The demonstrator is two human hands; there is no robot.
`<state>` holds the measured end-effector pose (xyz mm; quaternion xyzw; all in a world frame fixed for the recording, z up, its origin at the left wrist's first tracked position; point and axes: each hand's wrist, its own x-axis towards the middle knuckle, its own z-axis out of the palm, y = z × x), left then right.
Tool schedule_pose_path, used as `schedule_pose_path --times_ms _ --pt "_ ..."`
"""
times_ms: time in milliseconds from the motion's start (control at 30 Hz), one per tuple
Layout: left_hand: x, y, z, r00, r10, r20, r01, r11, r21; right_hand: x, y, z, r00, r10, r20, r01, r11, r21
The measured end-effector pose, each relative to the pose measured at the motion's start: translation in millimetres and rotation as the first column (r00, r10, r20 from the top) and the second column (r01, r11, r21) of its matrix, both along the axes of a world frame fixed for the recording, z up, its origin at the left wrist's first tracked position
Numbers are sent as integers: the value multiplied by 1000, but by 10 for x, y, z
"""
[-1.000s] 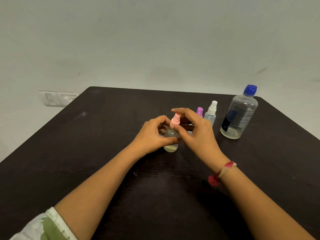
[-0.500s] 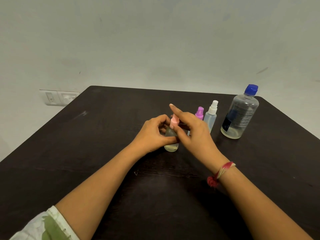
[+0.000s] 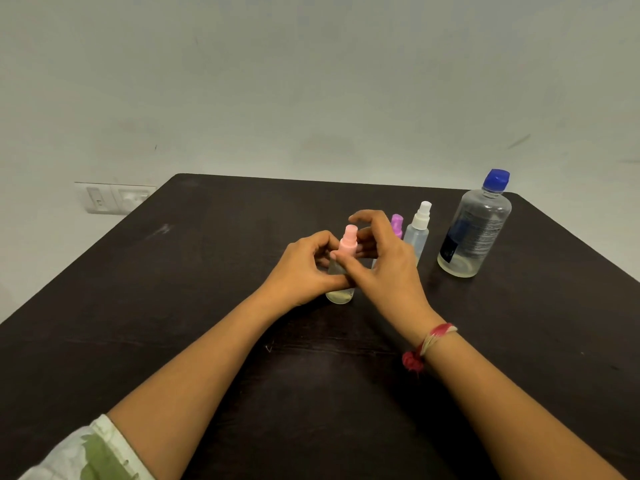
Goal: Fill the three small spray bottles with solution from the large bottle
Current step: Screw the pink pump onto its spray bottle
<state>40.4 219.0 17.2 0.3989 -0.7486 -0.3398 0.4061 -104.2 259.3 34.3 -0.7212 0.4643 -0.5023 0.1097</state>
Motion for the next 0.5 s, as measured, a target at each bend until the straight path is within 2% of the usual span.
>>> schedule_pose_path --times_ms 200,500 --pt "7 -11 6 1000 0 -4 0 1000 15 -108 22 82 982 179 64 -187 967 173" --pt "9 -4 4 1000 -2 -4 2 1000 28 -91 -4 37 989 108 96 -119 986 120"
